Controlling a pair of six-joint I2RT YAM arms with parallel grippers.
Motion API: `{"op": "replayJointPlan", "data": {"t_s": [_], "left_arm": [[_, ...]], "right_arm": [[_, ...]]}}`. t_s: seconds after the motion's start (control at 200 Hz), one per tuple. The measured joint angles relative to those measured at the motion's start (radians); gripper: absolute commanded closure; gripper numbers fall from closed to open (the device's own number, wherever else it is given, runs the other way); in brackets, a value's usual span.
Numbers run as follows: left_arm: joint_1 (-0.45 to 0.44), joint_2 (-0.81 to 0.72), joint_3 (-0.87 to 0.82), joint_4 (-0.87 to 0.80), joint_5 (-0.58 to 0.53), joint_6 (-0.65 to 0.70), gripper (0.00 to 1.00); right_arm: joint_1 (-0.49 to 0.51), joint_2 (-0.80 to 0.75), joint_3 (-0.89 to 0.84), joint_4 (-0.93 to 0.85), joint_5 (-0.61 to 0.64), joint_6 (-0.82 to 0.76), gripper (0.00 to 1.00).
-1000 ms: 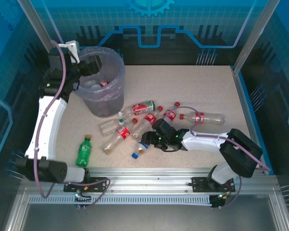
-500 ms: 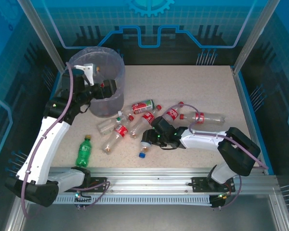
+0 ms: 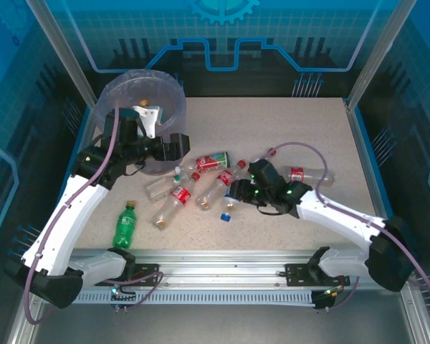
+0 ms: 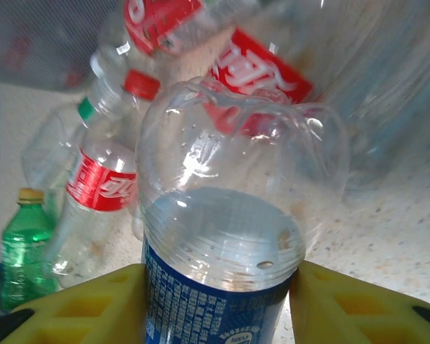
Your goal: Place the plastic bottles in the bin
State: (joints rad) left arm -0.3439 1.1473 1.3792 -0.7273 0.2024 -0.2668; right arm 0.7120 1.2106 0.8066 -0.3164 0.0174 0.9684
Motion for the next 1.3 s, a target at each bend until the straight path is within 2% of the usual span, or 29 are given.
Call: {"op": "replayJointPlan", "data": {"t_s": [0.165, 0.335, 0.445, 0.68, 0.91, 1.146, 1.301], "left_arm": [[-0.046, 0.003, -0.04, 0.081, 0.146, -0.055, 0.01], [-0.169, 0.09, -0.1, 0.197, 0.232, -0.105, 0.01], [-0.227, 0.165, -0.144, 0.275, 0.27, -0.133, 0.01], [-0.272, 0.292, -0.153, 0.395, 0.285, -0.163, 0.01], [-0.293, 0.394, -0.127, 0.507, 0.301, -0.206, 0.01], [-0.31, 0.443, -0.099, 0.537, 0.322, -0.229, 0.18], [-0.31, 0.443, -0.081, 0.538, 0.323, -0.229, 0.24]], "right_arm": [[-0.177, -0.092, 0.061, -0.055, -0.087, -0.066, 0.49], [-0.327, -0.105, 0.153, -0.069, -0.214, -0.129, 0.49], [-0.386, -0.104, 0.188, -0.068, -0.301, -0.147, 0.49], [-0.41, -0.071, 0.205, -0.031, -0.451, -0.141, 0.49], [-0.41, -0.064, 0.205, 0.005, -0.501, -0.124, 0.49], [-0.41, -0.064, 0.204, 0.019, -0.514, -0.12, 0.49], [-0.411, -0.062, 0.204, 0.019, -0.521, -0.12, 0.48]]}}
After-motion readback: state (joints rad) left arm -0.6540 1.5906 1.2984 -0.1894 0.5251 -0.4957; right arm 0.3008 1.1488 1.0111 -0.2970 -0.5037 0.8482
